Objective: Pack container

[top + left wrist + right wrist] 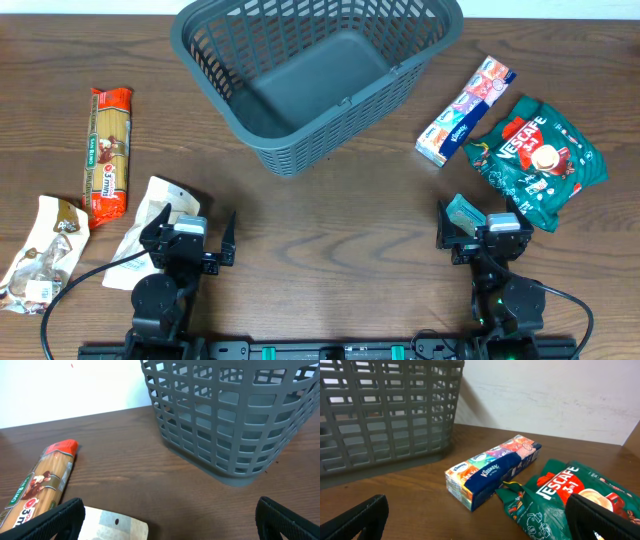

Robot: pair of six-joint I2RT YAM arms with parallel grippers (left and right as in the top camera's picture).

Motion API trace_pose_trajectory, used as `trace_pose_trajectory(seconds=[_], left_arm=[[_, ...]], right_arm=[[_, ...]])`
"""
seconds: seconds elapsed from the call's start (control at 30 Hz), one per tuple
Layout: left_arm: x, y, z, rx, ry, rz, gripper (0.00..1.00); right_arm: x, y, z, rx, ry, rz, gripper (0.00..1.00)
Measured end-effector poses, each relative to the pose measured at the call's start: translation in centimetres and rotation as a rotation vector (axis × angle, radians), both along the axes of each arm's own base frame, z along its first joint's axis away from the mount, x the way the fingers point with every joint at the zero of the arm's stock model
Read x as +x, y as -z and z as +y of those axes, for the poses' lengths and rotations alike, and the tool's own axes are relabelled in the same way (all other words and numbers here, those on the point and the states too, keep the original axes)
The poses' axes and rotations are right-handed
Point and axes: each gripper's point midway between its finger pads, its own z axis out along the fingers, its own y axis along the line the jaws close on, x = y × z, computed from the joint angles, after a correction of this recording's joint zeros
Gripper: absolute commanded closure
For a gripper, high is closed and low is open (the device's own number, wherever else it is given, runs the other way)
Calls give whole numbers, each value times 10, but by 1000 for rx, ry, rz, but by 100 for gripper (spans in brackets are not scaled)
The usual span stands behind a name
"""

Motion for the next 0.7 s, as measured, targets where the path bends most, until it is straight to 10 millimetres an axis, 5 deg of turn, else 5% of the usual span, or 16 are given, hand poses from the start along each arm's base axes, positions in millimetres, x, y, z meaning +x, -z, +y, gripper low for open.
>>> trace_pose_trajectory(seconds=[0.5, 0.7], left_arm=[[0, 0, 0, 0, 0, 0, 1], [1, -3, -1, 8, 5, -19, 1]], right_arm=[[0, 0, 2, 8, -10, 1, 1], [0, 2, 6, 156, -20, 19, 1]])
